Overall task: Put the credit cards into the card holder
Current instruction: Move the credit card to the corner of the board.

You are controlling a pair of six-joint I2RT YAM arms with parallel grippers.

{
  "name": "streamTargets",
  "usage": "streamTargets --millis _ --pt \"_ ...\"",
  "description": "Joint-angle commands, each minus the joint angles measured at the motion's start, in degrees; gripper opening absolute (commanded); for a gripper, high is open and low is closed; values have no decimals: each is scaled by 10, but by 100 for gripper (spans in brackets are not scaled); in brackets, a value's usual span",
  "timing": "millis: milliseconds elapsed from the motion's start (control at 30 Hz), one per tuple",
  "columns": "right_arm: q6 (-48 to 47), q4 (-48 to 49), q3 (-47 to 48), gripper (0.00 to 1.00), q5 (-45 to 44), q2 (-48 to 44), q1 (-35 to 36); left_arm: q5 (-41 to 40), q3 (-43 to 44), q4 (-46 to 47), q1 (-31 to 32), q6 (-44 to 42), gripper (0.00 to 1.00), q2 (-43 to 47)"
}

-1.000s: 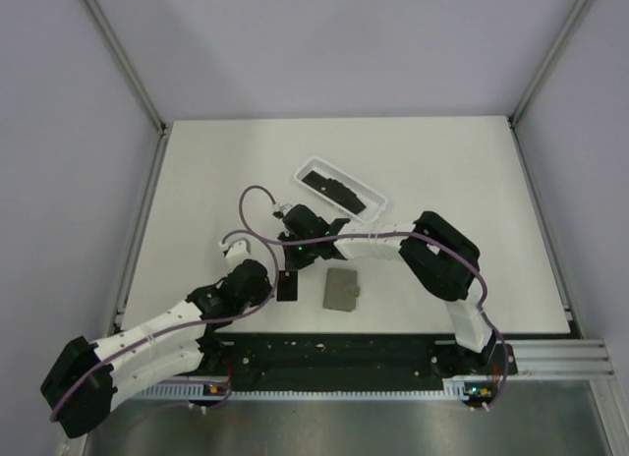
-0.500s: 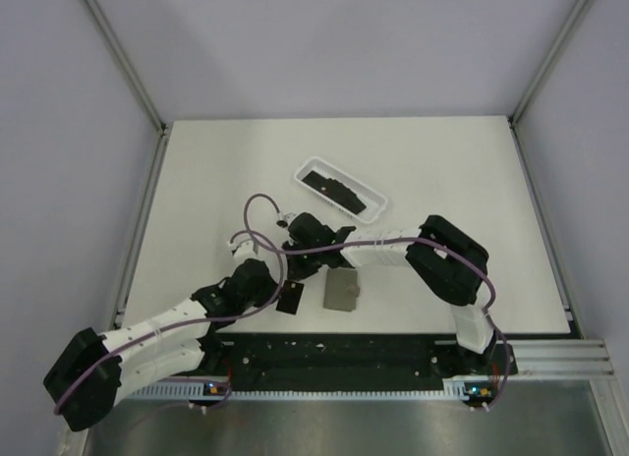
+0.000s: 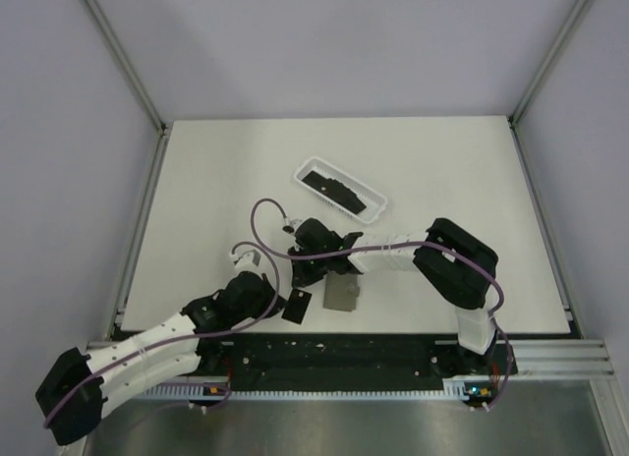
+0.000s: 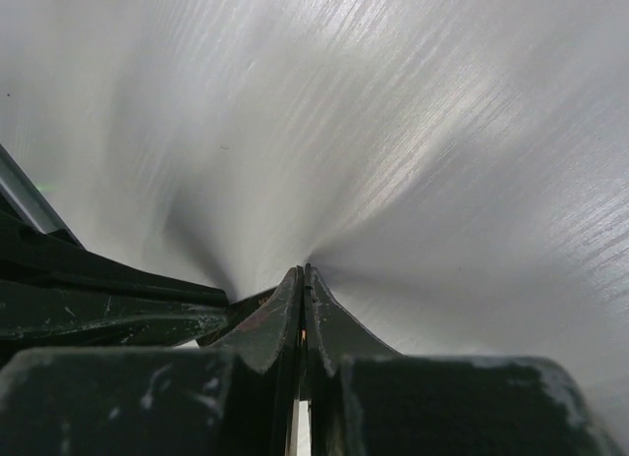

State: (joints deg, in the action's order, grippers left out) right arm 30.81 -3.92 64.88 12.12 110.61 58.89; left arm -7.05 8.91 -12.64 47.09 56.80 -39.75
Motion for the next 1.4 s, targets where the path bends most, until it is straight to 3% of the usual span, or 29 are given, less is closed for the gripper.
streamTargets --millis 0,300,700,1367 --pt "1 -24 -20 0 -8 -8 10 11 -23 -44 27 24 0 -1" --pt "3 -22 -20 0 -6 -9 12 -13 -31 -55 102 79 0 -12" --pt "14 -23 -42 0 -10 -29 23 -38 -37 -75 156 127 0 14" --pt "50 -25 -129 0 -47 -99 47 -75 -16 -40 249 186 0 -56"
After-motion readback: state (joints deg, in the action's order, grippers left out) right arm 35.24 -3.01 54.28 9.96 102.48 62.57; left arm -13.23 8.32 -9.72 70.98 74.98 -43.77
